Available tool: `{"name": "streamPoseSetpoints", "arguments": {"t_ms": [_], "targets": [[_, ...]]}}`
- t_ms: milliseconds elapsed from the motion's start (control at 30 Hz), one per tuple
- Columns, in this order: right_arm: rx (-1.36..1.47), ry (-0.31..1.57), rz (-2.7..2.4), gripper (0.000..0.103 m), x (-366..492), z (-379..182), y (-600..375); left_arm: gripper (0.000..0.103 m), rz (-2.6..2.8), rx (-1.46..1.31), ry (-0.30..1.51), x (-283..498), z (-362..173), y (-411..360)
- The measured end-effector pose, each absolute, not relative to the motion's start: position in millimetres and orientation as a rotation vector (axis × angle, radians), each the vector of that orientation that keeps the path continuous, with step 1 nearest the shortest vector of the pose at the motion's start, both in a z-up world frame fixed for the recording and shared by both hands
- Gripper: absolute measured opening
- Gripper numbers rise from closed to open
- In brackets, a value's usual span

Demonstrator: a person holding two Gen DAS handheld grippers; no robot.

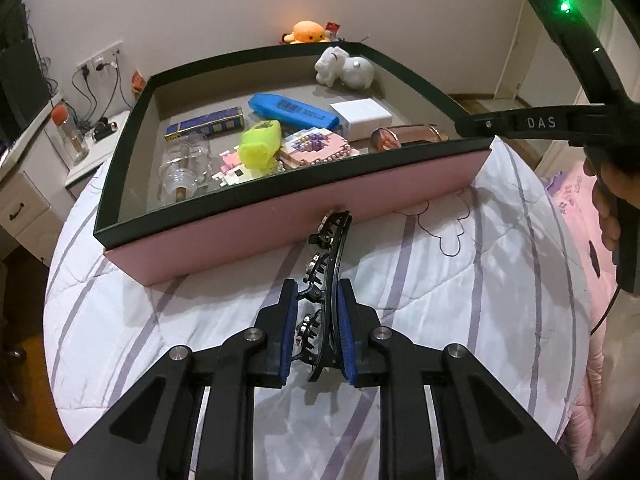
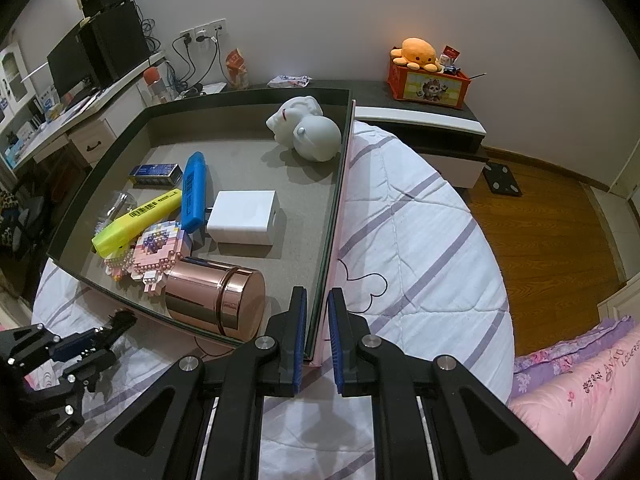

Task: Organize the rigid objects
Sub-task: 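Lift the black hair clip and carry it over the pink box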

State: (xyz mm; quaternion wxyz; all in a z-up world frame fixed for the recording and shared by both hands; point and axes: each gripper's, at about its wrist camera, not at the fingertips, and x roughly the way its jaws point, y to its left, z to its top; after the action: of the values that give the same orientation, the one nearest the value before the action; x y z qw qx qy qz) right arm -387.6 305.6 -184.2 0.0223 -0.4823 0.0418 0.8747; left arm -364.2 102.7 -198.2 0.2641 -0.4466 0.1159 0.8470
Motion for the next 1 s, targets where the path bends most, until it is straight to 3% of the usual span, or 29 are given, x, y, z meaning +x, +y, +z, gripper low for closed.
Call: {"name": "streamPoseSetpoints", "arguments": {"t_ms": [533,700,1000], "targets": [[-1.482,0.113,2.714,0.011,-386.2,-183.6,303.6,0.019,2.33,-1.167,0.33,-359.2,-178.3,94.5],[-1.426,0.007,2.731,0.011,-381.0,-184.1,295.2,0.019,2.355,-1.12,0.347,-352.6,-162.7,92.0],[-1.401,0.006,2.743,0.011,-380.4,-183.4,296.6,0.019,2.409,-1.029,0.359,-353.8,-128.5,91.2]]}}
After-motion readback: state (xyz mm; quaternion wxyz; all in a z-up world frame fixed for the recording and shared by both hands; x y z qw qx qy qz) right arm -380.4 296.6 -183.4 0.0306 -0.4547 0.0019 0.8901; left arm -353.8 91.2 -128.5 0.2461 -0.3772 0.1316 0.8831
